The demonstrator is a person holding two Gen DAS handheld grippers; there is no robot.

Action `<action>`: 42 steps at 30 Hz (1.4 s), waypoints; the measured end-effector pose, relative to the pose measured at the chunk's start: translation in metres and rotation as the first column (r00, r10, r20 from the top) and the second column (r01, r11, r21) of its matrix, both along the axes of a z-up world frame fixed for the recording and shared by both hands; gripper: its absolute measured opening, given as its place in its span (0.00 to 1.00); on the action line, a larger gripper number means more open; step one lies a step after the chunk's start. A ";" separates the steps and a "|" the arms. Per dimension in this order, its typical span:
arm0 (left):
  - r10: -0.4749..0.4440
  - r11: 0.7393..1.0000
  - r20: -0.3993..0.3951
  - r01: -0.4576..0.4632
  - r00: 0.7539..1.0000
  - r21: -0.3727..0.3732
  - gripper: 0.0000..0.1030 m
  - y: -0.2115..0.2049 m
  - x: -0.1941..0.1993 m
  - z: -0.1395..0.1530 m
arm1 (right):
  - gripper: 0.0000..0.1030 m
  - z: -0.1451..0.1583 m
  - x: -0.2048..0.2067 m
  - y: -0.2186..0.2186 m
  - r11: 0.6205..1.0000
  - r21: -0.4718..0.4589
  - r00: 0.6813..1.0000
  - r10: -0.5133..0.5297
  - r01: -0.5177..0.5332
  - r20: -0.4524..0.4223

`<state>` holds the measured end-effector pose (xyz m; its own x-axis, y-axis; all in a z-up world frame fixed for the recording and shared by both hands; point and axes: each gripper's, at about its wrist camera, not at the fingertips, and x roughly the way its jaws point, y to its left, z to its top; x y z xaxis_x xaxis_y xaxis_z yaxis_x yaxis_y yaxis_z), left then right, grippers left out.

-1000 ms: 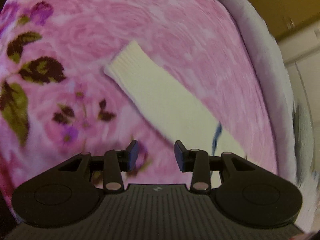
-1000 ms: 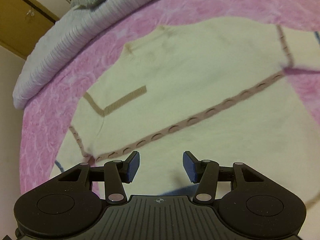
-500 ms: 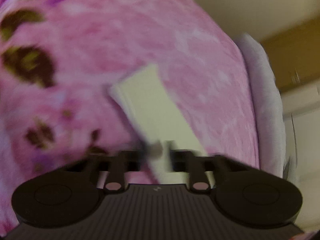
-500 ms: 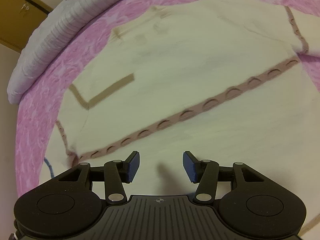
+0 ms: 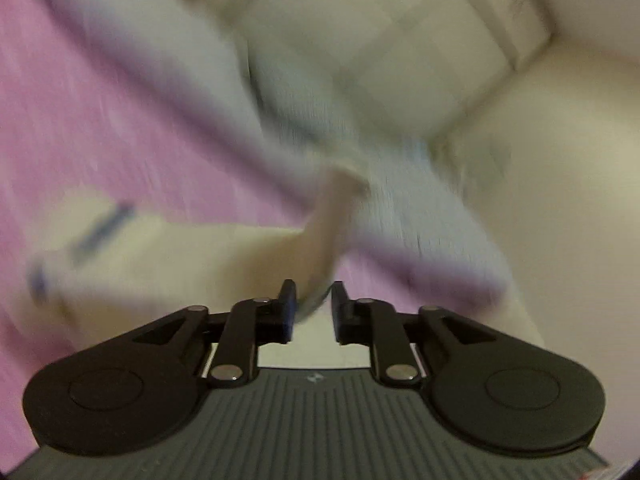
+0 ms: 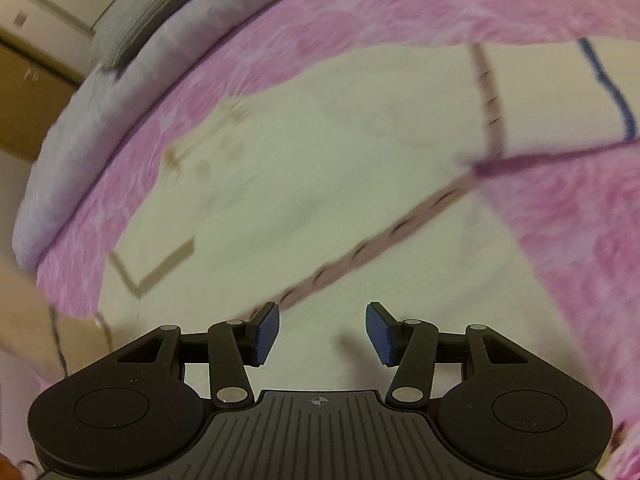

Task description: Fold clothes

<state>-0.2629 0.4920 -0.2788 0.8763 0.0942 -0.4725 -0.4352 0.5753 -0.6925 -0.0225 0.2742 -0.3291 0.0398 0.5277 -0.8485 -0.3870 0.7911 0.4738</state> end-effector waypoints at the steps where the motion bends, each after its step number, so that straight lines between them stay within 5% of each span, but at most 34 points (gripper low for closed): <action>1: -0.023 1.000 -0.060 0.021 0.998 -0.023 0.13 -0.009 0.008 -0.012 | 0.51 0.000 0.006 -0.005 1.000 0.003 1.000 -0.016 0.016 -0.004; 3: -0.070 0.996 -0.177 0.058 0.982 -0.071 0.13 -0.027 0.022 -0.036 | 0.51 -0.001 0.017 -0.014 0.999 0.012 0.999 -0.043 0.043 -0.012; 7: -0.023 0.997 -0.275 0.003 0.961 -0.072 0.13 -0.023 -0.002 -0.049 | 0.51 -0.008 0.028 -0.025 0.995 0.067 0.996 -0.067 0.071 -0.060; 11: 0.063 0.996 -0.359 -0.079 0.931 -0.031 0.13 0.008 -0.030 -0.054 | 0.50 -0.026 0.031 -0.018 0.974 0.187 0.972 -0.086 0.128 -0.220; 15: 0.121 0.992 -0.390 -0.123 0.913 0.022 0.13 0.039 -0.039 -0.047 | 0.50 -0.044 0.030 0.003 0.949 0.265 0.943 -0.079 0.171 -0.324; 22: 0.155 0.984 -0.391 -0.176 0.907 -0.017 0.13 0.064 -0.050 -0.052 | 0.48 -0.081 0.034 0.047 0.963 0.175 0.925 -0.132 0.205 -0.356; 24: 0.157 0.983 -0.400 -0.181 0.903 -0.023 0.13 0.066 -0.051 -0.056 | 0.35 -0.086 0.036 0.055 0.967 0.150 0.931 -0.143 0.203 -0.337; 25: 0.158 0.983 -0.404 -0.182 0.901 -0.022 0.13 0.068 -0.052 -0.057 | 0.16 -0.088 0.036 0.059 0.969 0.142 0.934 -0.147 0.202 -0.326; 27: 0.158 0.983 -0.405 -0.183 0.901 -0.025 0.13 0.070 -0.052 -0.058 | 0.11 -0.080 0.035 0.065 0.971 0.177 0.957 -0.112 0.163 -0.266; 32: 0.134 0.990 -0.390 -0.144 0.911 0.006 0.13 0.072 -0.041 -0.053 | 0.10 -0.011 0.036 0.052 0.931 0.365 0.997 -0.044 0.020 0.058; 34: 0.109 0.993 -0.388 -0.116 0.915 0.005 0.13 0.071 -0.032 -0.056 | 0.10 -0.002 0.048 0.035 0.947 0.320 0.986 -0.087 0.038 0.140; 39: 0.042 0.999 -0.401 -0.038 0.915 0.020 0.13 0.062 -0.004 -0.070 | 0.11 -0.034 0.086 0.004 0.968 0.191 0.977 -0.184 0.161 0.108; 42: 0.031 0.999 -0.431 -0.025 0.902 0.020 0.13 0.058 0.004 -0.078 | 0.11 -0.034 0.087 0.007 0.977 0.185 0.978 -0.139 0.110 0.154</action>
